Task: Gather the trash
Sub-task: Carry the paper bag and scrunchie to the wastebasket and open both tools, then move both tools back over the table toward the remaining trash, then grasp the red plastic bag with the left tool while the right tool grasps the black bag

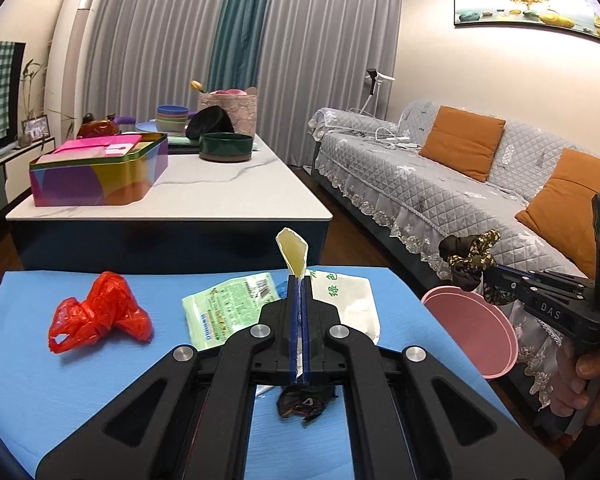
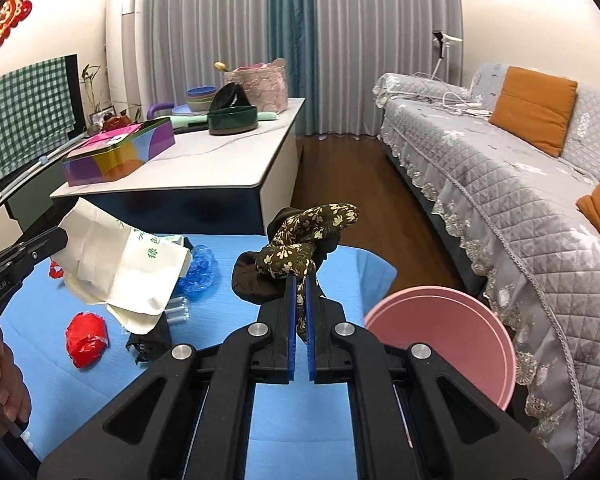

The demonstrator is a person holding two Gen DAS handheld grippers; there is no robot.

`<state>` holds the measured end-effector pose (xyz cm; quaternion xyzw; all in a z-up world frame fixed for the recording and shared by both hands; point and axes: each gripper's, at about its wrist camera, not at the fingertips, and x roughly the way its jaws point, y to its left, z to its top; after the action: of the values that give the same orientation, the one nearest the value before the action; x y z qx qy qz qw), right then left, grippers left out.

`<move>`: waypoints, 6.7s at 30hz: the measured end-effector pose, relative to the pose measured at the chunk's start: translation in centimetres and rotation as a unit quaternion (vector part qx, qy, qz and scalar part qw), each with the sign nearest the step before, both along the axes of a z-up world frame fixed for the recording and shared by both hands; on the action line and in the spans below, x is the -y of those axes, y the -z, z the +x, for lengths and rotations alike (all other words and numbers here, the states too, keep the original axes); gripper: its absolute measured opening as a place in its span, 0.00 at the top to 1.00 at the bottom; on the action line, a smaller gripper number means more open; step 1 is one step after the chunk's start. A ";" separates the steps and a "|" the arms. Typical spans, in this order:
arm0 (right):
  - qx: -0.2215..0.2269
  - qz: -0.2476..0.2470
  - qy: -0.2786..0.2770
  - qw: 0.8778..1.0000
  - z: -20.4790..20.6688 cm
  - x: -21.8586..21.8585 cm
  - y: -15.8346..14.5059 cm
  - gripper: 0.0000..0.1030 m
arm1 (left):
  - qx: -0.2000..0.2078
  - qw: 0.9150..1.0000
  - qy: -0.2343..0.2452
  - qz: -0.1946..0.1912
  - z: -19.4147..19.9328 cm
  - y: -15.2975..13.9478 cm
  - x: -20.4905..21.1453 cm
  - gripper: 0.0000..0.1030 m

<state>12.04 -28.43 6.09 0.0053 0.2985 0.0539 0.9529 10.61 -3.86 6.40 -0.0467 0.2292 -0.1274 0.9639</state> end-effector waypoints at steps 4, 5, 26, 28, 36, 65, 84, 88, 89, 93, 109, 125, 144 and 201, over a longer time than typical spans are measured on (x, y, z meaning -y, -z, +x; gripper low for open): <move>0.002 0.002 0.012 1.000 -0.5 1.4 -0.1 0.96 | 0.000 1.000 0.007 0.002 -0.1 0.0 1.4 0.99; 0.003 0.003 0.015 1.000 -0.6 1.8 -0.2 0.96 | 0.001 1.000 0.009 0.003 -0.1 0.0 1.7 0.99; 0.019 0.012 0.089 0.996 -3.1 9.9 -1.7 0.96 | -0.016 0.998 0.060 -0.003 1.5 -0.2 8.7 0.99; 0.016 0.009 0.093 0.996 -3.3 10.4 -1.5 0.96 | -0.017 0.998 0.065 -0.003 1.8 -0.3 9.6 0.99; 0.022 0.019 0.114 0.993 -3.3 12.4 -1.9 0.96 | -0.025 0.997 0.079 -0.001 2.2 0.0 12.6 0.99; 0.004 0.020 0.151 0.988 -0.6 16.6 -0.7 0.95 | -0.031 0.991 0.131 0.015 5.2 0.2 21.4 0.99; -0.012 0.018 0.153 0.988 1.7 17.3 0.9 0.95 | -0.057 0.985 0.157 0.040 7.8 3.1 25.7 0.99; -0.015 0.019 0.160 0.987 1.9 17.4 1.0 0.90 | -0.061 0.983 0.168 0.038 8.1 3.3 26.1 0.98; -0.016 0.018 0.162 0.986 2.0 17.4 1.0 0.81 | -0.064 0.982 0.177 0.035 8.2 3.4 26.1 0.98; -0.010 0.006 0.174 0.985 2.0 16.9 0.8 0.30 | -0.065 0.983 0.165 0.040 7.7 3.9 25.7 0.43; 0.022 0.033 0.144 0.989 1.0 12.1 -1.4 0.44 | -0.047 0.994 0.095 0.019 2.3 0.4 13.5 0.59; 0.045 0.061 0.009 0.997 -1.0 -2.7 -1.6 0.63 | -0.035 0.998 -0.055 0.012 0.4 -1.4 -5.8 0.72; -0.050 0.004 -0.115 0.992 2.8 -15.1 6.1 0.56 | -0.069 0.979 -0.190 0.006 2.1 3.5 -17.5 0.74; -0.004 0.022 -0.056 0.998 1.4 -9.3 1.8 0.66 | -0.065 0.989 -0.130 0.024 1.6 2.1 -12.3 0.98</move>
<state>13.48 -19.12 4.33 0.0098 0.3007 0.1139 0.9469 12.17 8.45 4.33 -0.0614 0.2859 0.0079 0.9562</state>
